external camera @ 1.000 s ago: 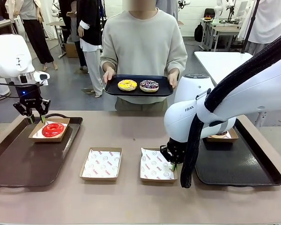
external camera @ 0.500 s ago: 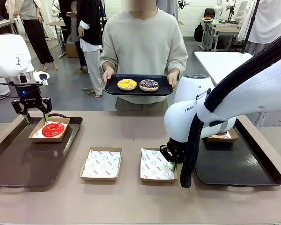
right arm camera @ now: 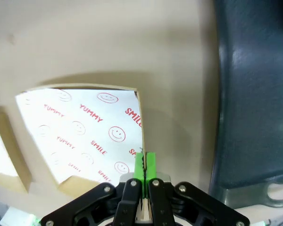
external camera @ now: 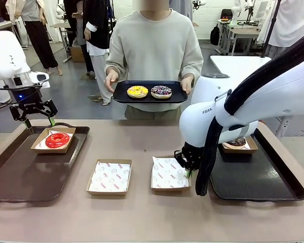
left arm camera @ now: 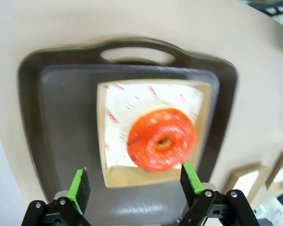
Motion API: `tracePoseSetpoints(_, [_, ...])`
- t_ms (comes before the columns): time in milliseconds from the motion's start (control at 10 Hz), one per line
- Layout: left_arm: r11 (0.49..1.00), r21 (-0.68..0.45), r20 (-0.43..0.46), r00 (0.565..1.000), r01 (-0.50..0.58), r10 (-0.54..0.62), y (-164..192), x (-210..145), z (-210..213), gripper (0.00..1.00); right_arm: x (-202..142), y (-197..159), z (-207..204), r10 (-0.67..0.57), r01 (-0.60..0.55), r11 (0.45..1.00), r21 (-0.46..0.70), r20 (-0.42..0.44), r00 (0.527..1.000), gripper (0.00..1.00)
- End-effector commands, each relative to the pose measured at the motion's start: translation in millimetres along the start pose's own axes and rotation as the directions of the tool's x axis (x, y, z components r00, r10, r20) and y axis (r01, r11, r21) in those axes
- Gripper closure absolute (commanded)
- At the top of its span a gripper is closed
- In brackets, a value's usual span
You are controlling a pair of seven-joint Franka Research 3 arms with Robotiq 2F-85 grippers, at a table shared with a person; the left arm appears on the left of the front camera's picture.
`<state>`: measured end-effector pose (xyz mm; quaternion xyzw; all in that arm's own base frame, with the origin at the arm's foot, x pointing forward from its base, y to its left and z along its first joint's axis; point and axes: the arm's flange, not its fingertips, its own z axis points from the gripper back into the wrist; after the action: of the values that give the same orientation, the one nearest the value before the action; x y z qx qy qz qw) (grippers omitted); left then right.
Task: Individually package the donuts and arrange them on the tray.
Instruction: Place the picked Paper togo box on the Handle tray while simultaneously picking up another Paper togo box from the table with the other hand.
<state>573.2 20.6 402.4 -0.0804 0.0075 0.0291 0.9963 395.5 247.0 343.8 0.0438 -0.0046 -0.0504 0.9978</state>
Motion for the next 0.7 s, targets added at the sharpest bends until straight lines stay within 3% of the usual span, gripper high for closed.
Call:
tracePoseSetpoints(0, [0.980,-0.179,0.057,0.995,0.086,-0.077,22,-54,16,0.00,12,-4,46,0.024,-0.024,0.999,0.042,-0.002,1.000,1.00])
tracePoseSetpoints(200, [0.932,-0.340,0.099,0.990,0.124,-0.096,42,-97,24,0.00,27,-1,84,0.029,-0.029,0.999,0.031,0.007,1.000,1.00])
tracePoseSetpoints(600, [0.767,-0.629,0.196,0.981,0.125,0.001,95,-184,55,0.00,75,13,127,-0.016,0.016,1.000,0.010,0.004,1.000,1.00])
